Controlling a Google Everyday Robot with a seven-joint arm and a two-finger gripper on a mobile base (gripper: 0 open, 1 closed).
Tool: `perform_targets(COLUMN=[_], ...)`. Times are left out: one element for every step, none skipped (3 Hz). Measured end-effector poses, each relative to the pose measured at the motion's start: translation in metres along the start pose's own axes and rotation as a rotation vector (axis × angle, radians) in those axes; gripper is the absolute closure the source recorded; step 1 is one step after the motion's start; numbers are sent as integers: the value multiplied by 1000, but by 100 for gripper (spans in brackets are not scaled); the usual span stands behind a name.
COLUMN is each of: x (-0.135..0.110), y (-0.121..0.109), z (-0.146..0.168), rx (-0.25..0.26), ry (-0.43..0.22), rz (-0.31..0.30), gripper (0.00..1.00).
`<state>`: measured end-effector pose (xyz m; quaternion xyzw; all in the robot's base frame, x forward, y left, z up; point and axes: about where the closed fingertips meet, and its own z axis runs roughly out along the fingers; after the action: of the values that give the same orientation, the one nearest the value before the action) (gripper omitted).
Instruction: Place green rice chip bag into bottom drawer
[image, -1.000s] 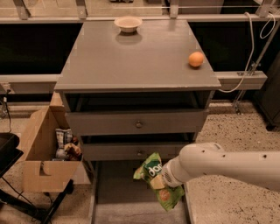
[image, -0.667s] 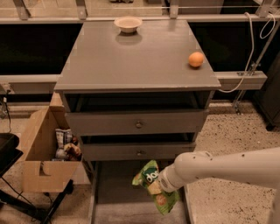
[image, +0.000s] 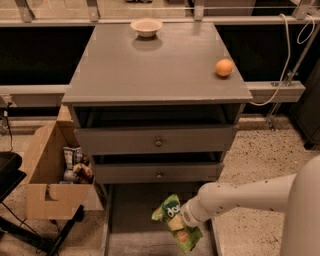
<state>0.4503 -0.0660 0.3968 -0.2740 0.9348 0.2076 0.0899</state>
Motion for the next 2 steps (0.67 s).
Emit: perform_targets(x=[-1, -7], y=[0, -18], z=[-1, 16], rx=[2, -24], ry=[-2, -6], rz=[-2, 17], gripper=[100, 100])
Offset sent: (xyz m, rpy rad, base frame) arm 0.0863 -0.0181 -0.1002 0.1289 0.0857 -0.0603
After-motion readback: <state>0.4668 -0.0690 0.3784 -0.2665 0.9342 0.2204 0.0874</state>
